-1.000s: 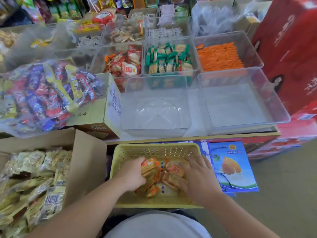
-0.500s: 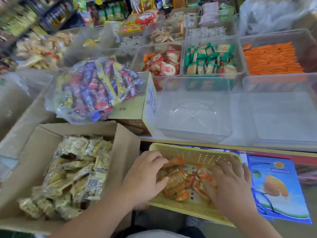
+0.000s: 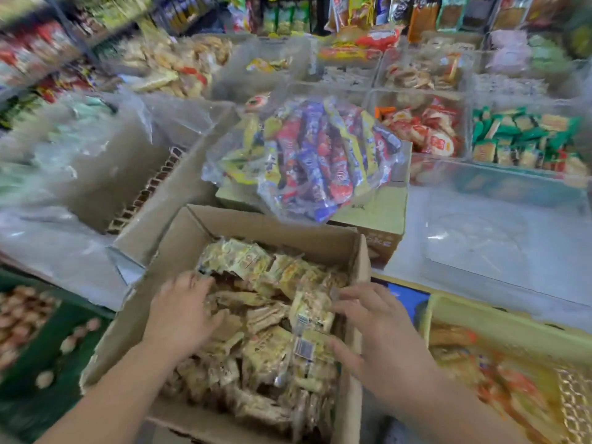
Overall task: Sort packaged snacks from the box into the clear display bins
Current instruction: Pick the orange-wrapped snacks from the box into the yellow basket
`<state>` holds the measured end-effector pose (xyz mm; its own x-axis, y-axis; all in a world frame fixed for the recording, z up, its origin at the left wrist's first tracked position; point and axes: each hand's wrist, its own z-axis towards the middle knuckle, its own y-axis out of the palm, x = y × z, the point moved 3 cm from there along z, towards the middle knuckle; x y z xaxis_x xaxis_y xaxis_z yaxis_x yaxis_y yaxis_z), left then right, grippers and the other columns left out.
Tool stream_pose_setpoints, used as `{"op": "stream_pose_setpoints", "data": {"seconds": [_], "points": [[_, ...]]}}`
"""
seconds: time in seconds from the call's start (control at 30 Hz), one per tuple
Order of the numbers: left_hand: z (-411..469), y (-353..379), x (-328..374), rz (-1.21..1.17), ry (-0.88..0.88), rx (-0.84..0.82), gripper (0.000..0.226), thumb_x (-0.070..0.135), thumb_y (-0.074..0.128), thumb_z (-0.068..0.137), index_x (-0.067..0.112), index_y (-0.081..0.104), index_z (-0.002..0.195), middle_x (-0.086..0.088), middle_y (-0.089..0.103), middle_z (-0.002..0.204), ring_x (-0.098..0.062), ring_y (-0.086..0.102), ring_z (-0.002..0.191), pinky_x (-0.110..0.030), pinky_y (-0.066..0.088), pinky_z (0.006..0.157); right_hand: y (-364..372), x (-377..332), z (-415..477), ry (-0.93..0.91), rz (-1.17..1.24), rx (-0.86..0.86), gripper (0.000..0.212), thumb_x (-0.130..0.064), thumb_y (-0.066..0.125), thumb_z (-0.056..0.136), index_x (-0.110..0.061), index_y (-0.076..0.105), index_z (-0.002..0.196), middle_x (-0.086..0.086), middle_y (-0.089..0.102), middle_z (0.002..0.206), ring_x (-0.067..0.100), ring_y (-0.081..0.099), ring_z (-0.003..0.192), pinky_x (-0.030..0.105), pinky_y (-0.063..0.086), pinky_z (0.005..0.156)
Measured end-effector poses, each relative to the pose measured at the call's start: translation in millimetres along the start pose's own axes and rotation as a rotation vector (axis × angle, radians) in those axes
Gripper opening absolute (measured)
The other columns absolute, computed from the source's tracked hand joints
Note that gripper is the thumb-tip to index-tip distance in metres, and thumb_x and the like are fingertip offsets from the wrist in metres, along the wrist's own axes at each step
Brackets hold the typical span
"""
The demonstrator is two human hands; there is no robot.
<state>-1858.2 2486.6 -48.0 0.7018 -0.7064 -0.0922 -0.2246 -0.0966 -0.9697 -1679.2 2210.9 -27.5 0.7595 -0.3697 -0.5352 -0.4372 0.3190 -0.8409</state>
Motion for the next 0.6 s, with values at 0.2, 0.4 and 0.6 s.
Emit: {"op": "stream_pose_setpoints", "data": {"seconds": [0.2, 0.4, 0.6], "points": [[32.3, 60.6, -55.3, -0.181, 0.209, -0.307, 0.089, 0.079, 0.043, 0.090, 0.036, 0.015, 0.163, -0.005, -0.004, 0.173, -0.031, 0.000, 0.159, -0.044, 0.012, 0.127, 49.0, -52.2, 71.4, 0.069, -0.101, -0.110, 0.051, -0.061, 0.058, 0.085, -0.029, 0.067, 0.123, -0.006, 0.059, 0.127, 0.019, 0.050, 0.124, 0.038, 0.043, 0.108], [28.1, 83.9, -61.6, -0.441, 0.219, -0.385, 0.093, 0.078, 0.054, 0.086, 0.047, 0.009, 0.161, 0.011, -0.020, 0.170, -0.026, -0.014, 0.158, -0.047, 0.008, 0.126, 90.7, -74.1, 164.6, 0.093, -0.270, -0.342, 0.067, -0.055, 0.067, 0.086, -0.030, 0.048, 0.145, -0.002, 0.047, 0.144, 0.025, 0.043, 0.132, 0.036, 0.032, 0.114], [30.0, 83.5, -61.9, -0.506, 0.210, -0.422, 0.087, 0.070, 0.058, 0.089, 0.050, 0.010, 0.158, 0.015, -0.020, 0.169, -0.025, -0.018, 0.157, -0.052, 0.010, 0.126, 148.1, -64.8, 240.9, 0.257, -0.260, -0.521, 0.098, -0.051, 0.078, 0.078, -0.022, 0.027, 0.156, 0.010, 0.046, 0.149, 0.029, 0.047, 0.134, 0.039, 0.043, 0.109]]}}
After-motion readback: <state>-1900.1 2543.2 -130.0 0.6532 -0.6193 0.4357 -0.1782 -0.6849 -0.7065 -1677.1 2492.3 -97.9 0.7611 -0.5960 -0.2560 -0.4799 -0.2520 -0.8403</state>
